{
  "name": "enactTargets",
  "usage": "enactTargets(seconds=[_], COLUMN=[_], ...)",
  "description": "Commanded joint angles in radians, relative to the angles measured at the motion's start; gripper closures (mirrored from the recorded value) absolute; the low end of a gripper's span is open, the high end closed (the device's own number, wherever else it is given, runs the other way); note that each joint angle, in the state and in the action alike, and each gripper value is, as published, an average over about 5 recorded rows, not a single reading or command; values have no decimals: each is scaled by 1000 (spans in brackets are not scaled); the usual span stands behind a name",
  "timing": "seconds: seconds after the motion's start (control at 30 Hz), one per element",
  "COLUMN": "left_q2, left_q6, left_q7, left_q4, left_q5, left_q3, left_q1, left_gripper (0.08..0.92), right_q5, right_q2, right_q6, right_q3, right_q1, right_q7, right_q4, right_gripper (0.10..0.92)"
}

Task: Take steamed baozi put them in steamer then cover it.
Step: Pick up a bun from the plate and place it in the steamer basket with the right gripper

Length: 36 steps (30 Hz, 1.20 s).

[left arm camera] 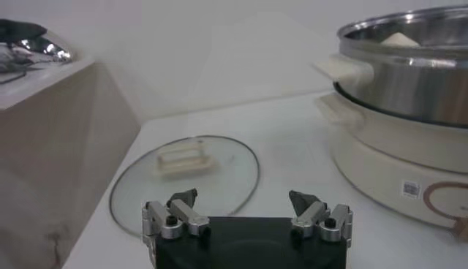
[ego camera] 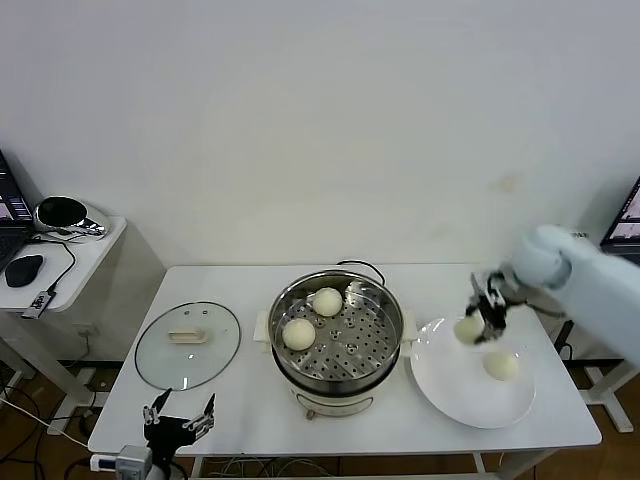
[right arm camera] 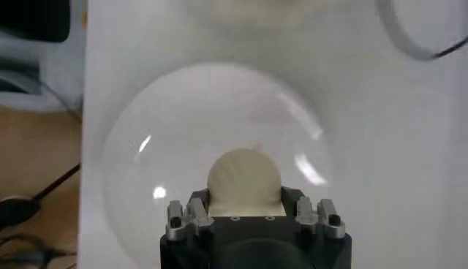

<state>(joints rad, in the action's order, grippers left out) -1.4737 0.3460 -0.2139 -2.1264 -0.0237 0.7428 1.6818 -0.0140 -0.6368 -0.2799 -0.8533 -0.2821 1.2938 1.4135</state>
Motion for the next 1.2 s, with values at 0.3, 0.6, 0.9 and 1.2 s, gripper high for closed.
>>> enactTargets(seconds=[0.3,0.6,0.9,1.2], left_q2=[-11,-37,-42,-43], left_q6=[-3,-3,-1,-3], left_q7=[3,6,7,9], left_q4=[-11,-27,-33,-27], left_q5=[23,16,16,20], left_q3=[22,32,32,35], left_q1=[12,16,10,12], left_gripper=[177,177,177,177], right_q5=[145,87,-31,-235], right_q2=[-368,-524,-535,-504], right_q6=[477,680,903,1058], right_q3=[-144,-192,-245,-252], right_q1=[-366,-286,-206,-130], right_q7=[86,80,58,14], right_q4=[-139,-135,-75,2], right_gripper=[423,423,415,414])
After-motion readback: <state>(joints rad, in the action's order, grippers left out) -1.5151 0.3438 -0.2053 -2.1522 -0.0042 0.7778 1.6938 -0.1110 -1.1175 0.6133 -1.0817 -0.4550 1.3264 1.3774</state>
